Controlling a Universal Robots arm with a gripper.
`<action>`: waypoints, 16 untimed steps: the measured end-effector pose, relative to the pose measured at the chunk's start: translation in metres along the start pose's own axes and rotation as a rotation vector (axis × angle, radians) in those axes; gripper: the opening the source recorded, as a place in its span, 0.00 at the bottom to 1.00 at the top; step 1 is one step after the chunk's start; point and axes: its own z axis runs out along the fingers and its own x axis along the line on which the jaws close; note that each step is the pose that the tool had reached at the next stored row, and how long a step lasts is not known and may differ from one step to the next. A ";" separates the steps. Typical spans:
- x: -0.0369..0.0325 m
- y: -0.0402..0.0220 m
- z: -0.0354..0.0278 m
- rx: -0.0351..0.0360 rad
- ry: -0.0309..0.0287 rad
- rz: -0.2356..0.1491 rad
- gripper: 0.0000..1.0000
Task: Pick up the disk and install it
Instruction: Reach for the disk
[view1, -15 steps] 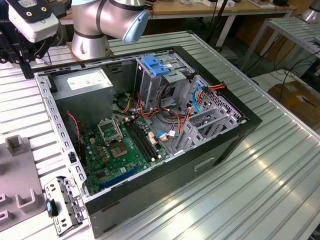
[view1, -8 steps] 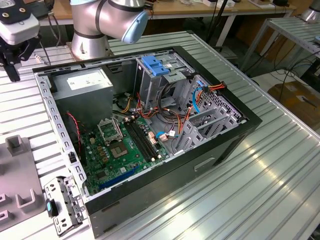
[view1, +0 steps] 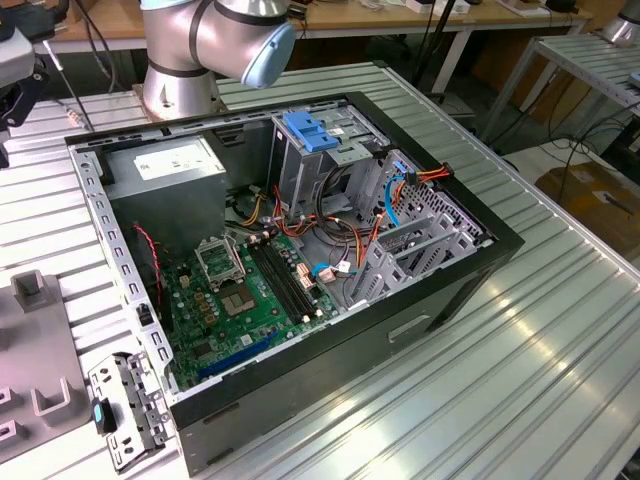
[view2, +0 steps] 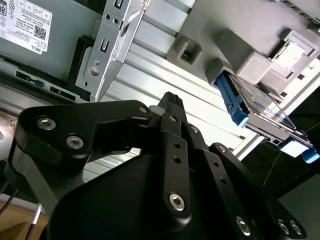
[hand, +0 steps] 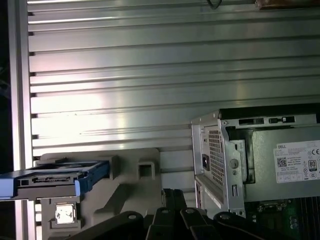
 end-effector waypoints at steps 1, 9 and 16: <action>0.0003 0.0000 -0.0001 0.0001 0.0001 0.000 0.11; 0.0402 -0.0021 -0.0005 0.0001 0.0001 0.000 0.11; 0.0813 -0.0029 0.0007 -0.0001 0.0008 0.000 0.11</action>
